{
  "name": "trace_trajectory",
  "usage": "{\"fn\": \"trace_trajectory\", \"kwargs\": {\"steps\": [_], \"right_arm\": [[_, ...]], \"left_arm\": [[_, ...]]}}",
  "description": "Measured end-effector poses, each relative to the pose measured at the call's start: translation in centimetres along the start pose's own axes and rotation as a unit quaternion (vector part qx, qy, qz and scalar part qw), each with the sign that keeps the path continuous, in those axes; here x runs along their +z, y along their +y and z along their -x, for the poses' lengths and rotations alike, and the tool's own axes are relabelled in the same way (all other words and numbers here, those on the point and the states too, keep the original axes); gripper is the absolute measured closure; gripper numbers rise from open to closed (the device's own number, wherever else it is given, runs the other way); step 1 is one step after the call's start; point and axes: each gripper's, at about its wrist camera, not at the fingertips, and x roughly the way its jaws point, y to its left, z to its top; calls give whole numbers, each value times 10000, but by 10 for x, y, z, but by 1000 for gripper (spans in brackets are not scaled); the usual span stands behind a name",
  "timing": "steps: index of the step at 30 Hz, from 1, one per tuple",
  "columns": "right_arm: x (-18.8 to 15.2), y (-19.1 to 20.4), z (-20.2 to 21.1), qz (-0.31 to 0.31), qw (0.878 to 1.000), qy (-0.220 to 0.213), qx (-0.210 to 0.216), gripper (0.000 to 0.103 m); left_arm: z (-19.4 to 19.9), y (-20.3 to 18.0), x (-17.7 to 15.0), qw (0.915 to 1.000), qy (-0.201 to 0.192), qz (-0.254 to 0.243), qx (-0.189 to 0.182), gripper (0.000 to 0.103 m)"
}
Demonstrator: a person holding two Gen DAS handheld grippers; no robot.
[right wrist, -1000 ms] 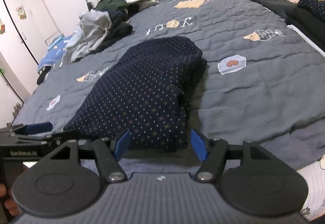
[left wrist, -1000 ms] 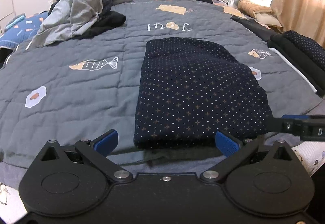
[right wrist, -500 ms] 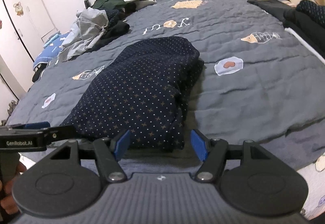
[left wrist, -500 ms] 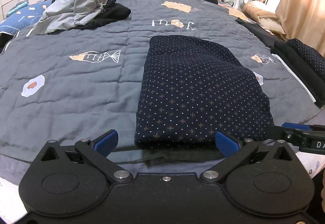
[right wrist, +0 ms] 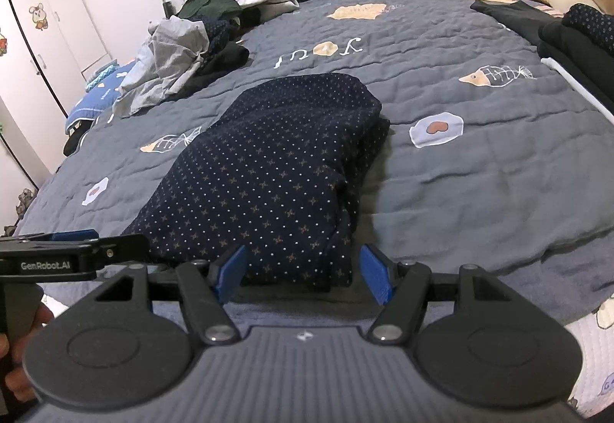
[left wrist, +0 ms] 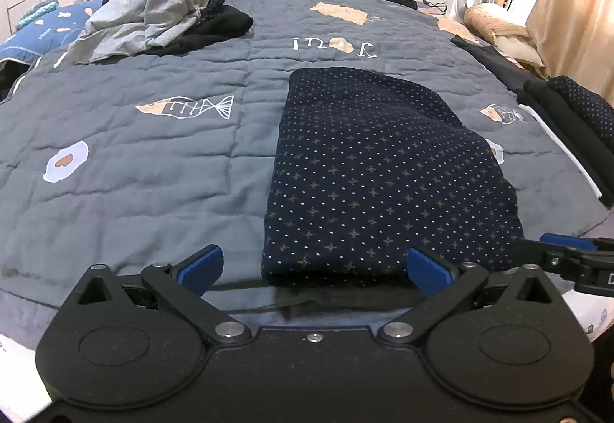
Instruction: Fold clothes
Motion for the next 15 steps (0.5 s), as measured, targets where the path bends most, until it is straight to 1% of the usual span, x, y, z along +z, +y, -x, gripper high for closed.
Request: {"fn": "trace_trajectory", "kwargs": {"steps": [6,8,15], "right_arm": [[2,-4,2,-116,9999,-46,8,38],[2,-6,4,-162,9998,-73,15,38],[3,-11,7,-316,9994,-137,66,38]], "left_arm": [[3,7,5,9999,-51,103,-35,0],[4,11,7,9998,-59,175,-103,0],[3,20,25,9992,-193,216,-262,0]]}}
